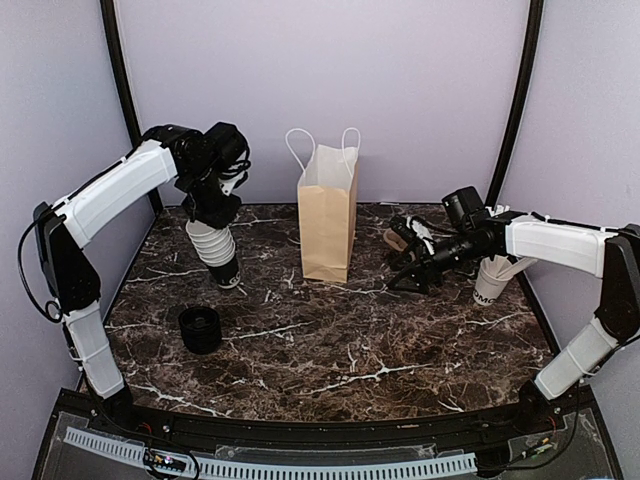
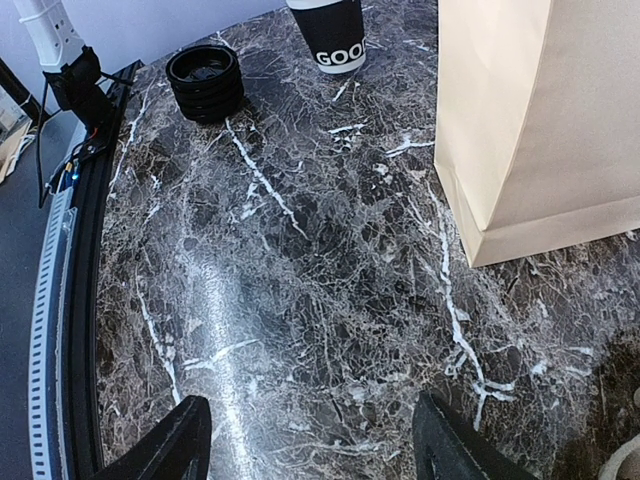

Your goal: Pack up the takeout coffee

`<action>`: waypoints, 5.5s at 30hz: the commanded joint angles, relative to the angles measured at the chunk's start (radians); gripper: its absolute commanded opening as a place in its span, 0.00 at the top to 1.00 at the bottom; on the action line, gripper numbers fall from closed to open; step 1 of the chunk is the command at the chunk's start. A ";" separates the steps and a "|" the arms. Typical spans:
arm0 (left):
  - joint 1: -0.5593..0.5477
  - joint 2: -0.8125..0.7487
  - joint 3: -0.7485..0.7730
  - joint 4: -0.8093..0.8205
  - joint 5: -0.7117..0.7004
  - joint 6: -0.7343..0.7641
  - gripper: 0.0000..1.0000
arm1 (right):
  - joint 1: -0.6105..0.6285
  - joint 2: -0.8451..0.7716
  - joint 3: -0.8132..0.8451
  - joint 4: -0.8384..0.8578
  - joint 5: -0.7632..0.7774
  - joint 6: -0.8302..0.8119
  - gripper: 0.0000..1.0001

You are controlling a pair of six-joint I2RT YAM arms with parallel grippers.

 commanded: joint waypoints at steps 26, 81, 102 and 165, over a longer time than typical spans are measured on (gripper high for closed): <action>0.077 -0.030 0.082 0.065 -0.084 0.200 1.00 | 0.026 -0.013 0.002 -0.008 0.014 -0.016 0.31; -0.025 -0.077 0.212 -0.130 -0.454 -0.015 1.00 | 0.034 -0.006 0.010 -0.028 0.027 -0.035 0.33; -0.627 -0.008 0.025 -0.004 -0.105 0.154 1.00 | -0.066 -0.025 0.032 0.060 0.230 0.106 0.39; -0.366 -0.343 -0.476 -0.030 0.074 -0.180 0.37 | -0.070 0.059 0.006 0.100 0.166 0.122 0.39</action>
